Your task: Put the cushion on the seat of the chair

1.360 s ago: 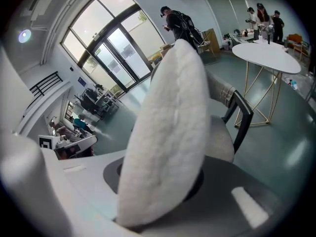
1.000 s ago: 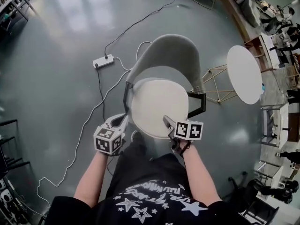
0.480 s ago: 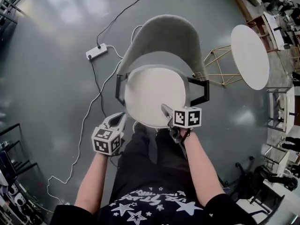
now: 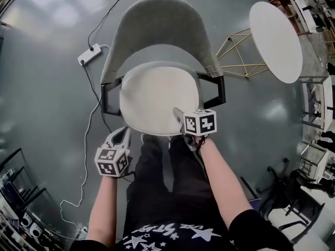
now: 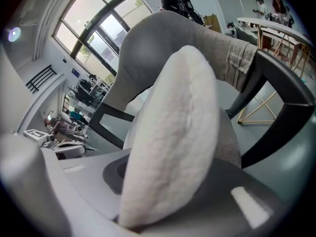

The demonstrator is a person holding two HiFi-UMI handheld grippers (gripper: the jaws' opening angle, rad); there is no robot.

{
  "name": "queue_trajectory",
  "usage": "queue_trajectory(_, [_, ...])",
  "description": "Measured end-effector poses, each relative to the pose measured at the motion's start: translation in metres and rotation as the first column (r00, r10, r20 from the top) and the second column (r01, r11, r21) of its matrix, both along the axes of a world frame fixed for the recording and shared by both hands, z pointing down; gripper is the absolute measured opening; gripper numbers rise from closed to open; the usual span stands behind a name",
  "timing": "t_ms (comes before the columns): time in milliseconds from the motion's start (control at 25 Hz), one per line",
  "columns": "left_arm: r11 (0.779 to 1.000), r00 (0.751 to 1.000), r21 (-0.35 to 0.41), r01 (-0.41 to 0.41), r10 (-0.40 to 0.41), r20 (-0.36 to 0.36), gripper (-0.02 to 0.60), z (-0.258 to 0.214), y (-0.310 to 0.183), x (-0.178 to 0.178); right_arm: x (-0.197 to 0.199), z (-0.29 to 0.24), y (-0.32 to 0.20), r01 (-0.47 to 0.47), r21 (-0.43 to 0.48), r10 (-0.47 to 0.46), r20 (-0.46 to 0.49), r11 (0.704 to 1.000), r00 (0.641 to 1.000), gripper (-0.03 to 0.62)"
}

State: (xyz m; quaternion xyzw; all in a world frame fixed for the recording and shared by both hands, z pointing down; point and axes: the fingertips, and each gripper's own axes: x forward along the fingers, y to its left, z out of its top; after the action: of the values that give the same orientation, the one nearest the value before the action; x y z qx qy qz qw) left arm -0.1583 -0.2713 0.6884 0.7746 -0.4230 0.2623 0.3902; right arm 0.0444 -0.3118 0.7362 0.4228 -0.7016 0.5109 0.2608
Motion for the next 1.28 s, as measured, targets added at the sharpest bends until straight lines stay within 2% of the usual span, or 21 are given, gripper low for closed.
queue_trajectory(400, [0.999, 0.999, -0.033, 0.027, -0.027, 0.028, 0.009, 0.045, -0.002, 0.018, 0.016, 0.047, -0.012, 0.041, 0.011, -0.041, -0.001, 0.999, 0.999, 0.067])
queue_trajectory(560, [0.997, 0.998, -0.067, 0.034, -0.031, 0.046, 0.009, 0.058, 0.002, 0.024, 0.024, 0.062, -0.016, 0.054, 0.001, -0.054, -0.016, 0.999, 0.998, 0.086])
queue_trajectory(680, [0.996, 0.998, -0.086, 0.025, -0.02, 0.056, 0.009, 0.064, 0.007, 0.031, 0.028, 0.069, -0.014, 0.061, -0.005, -0.062, -0.053, 0.998, 0.997, 0.122])
queue_trajectory(760, [0.996, 0.998, -0.091, 0.016, -0.011, 0.059, 0.009, 0.066, 0.008, 0.036, 0.032, 0.075, -0.01, 0.026, -0.04, -0.028, -0.055, 0.999, 0.998, 0.154])
queue_trajectory(920, [0.995, 0.998, -0.102, -0.004, 0.01, 0.06, 0.009, 0.07, 0.011, 0.048, 0.047, 0.088, -0.004, -0.072, -0.086, 0.068, -0.051, 0.994, 0.996, 0.26])
queue_trajectory(1080, [0.994, 0.998, -0.106, -0.021, 0.028, 0.061, 0.009, 0.07, 0.012, 0.056, 0.055, 0.088, -0.002, -0.077, -0.057, 0.075, -0.037, 0.995, 0.997, 0.356])
queue_trajectory(1280, [0.993, 0.998, -0.113, -0.038, 0.044, 0.053, 0.009, 0.073, 0.015, 0.063, 0.07, 0.087, -0.002, -0.105, -0.026, 0.103, -0.044, 0.994, 0.994, 0.374])
